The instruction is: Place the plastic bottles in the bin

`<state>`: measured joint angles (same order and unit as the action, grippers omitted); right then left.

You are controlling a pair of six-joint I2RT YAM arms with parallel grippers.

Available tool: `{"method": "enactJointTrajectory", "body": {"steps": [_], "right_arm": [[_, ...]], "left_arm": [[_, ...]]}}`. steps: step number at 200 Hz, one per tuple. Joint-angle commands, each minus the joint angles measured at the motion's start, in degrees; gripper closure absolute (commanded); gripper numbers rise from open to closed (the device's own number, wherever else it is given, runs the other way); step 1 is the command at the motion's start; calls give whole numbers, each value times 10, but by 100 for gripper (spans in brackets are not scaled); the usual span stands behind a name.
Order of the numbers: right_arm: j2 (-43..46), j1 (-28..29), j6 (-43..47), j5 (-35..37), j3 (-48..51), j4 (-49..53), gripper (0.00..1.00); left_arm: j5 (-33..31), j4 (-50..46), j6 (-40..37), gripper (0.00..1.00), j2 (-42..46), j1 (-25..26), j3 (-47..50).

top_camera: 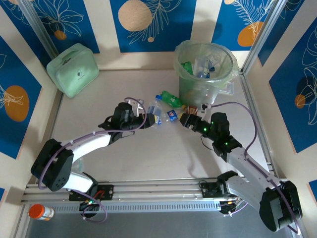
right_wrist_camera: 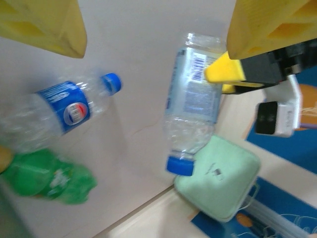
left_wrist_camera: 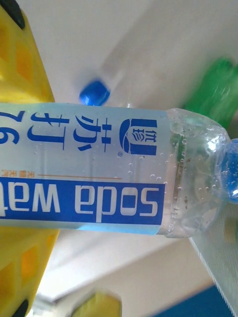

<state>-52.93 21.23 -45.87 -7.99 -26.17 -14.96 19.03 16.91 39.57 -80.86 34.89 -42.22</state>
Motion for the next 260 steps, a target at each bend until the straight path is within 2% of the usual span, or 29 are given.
{"method": "enactJointTrajectory", "body": {"steps": [1,31,99,175,208,235,260], "right_arm": [[-6,-1,-44,-95,11,-88,18],[-14,-2,-71,-124,21,-135,11],[-38,-5,-112,-152,33,-196,10],[-33,-30,-176,-162,70,-293,17],[-39,-47,-225,-185,74,-337,24],[-34,-47,-239,-193,74,-369,38],[-38,-39,-236,-203,65,-375,39]], "left_arm": [[118,207,99,49,-14,7,32],[174,370,185,50,-58,16,46],[217,636,345,54,-155,36,42],[219,638,355,55,-164,78,15],[218,638,364,55,-162,85,8],[217,638,372,55,-160,87,0],[218,638,383,55,-161,92,-13]]}}
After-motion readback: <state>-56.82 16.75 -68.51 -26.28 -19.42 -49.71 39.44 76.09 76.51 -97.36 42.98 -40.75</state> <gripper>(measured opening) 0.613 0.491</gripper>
